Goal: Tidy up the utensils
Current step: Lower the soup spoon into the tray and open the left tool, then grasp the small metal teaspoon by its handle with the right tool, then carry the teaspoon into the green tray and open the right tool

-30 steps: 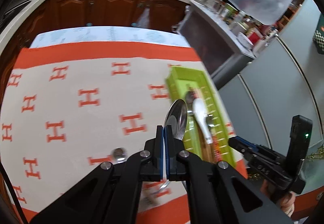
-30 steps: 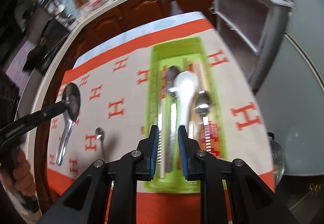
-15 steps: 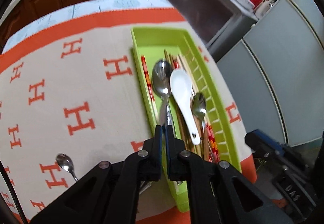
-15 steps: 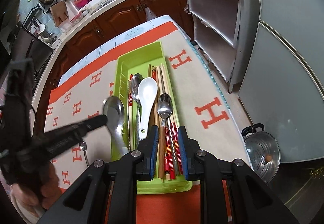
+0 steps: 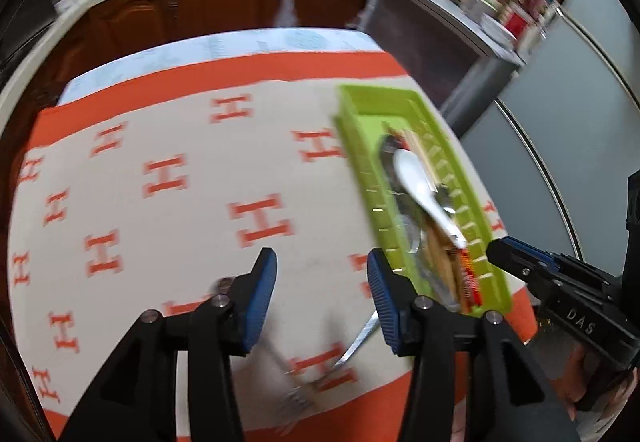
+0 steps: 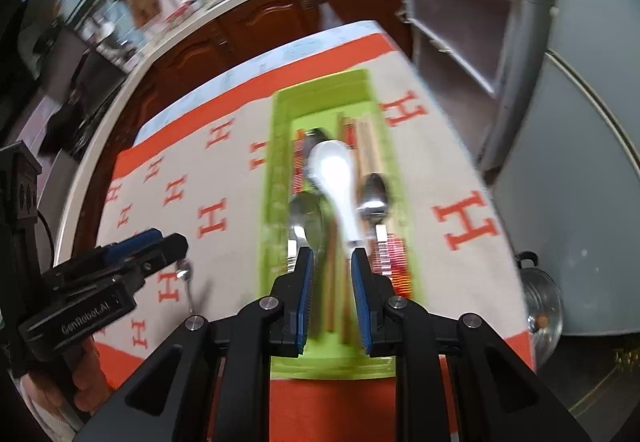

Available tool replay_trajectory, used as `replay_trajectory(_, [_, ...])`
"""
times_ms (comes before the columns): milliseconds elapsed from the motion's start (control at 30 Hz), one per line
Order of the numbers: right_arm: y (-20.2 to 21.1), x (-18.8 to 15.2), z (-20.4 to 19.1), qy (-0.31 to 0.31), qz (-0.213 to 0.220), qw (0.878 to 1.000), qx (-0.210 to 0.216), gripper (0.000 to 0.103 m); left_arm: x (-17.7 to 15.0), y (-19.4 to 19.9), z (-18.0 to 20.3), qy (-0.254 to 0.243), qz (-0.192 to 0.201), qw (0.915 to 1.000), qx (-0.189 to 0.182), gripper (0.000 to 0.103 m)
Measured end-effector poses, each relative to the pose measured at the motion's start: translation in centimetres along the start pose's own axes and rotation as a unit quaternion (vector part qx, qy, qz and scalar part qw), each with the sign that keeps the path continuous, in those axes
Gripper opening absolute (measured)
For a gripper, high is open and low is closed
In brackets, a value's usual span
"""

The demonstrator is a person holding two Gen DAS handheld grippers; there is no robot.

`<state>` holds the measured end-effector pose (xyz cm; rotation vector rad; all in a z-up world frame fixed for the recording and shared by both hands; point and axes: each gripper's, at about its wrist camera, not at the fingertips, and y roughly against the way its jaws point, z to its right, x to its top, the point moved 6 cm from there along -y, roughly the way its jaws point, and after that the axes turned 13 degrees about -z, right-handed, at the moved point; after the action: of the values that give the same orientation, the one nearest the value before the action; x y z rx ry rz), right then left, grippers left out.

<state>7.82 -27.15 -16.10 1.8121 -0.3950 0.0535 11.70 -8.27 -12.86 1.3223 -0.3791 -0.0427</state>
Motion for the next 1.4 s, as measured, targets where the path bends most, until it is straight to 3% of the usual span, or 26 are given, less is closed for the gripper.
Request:
replay_trajectory(300, [-2.0,-0.4,-8.4,0.096,-0.033,0.994,0.032,0.02,-3.9,1.9,-9.0,0.1,0.018,0.9945,0.024,0.047])
replay_trajectory(400, [-3.2,-1.1,-11.0,0.125,-0.052,0.99,0.034,0.02,-5.1,1.7,-10.3,0.109,0.018,0.9933,0.033,0.048])
replay_trajectory(500, [-4.6,-1.8,-13.0,0.145,-0.069,0.986,0.036,0.02,-6.0,1.1,-11.1,0.117,0.016,0.9926,0.032,0.058])
replay_trajectory(667, [-8.2,-2.6,-15.5,0.171,-0.111,0.978,0.04,0.02,-6.9,-0.4,-11.7,0.124,0.006,0.9918,0.029,0.058])
replay_trajectory(900, [-12.5,-3.4,-18.1,0.211,-0.152,0.965,0.01,0.02,-7.7,-1.5,-12.8,0.135,-0.003,0.9907,0.018,0.058])
replay_trajectory(1200, [-15.3,-3.6,-19.7,0.25,-0.171,0.952,-0.051,0.02,-8.1,-2.0,-14.2,0.152,-0.004,0.9884,0.0,0.059])
replay_trajectory(1367, [-15.8,-4.2,-21.3,0.3,-0.16,0.933,-0.115,0.019,-8.3,-2.2,-14.9,0.162,-0.005,0.9868,-0.01,0.059])
replay_trajectory(1400, [-15.9,-4.3,-21.6,0.309,-0.163,0.929,-0.121,0.015,-8.4,-2.2,-15.0,0.163,-0.006,0.9865,-0.012,0.059])
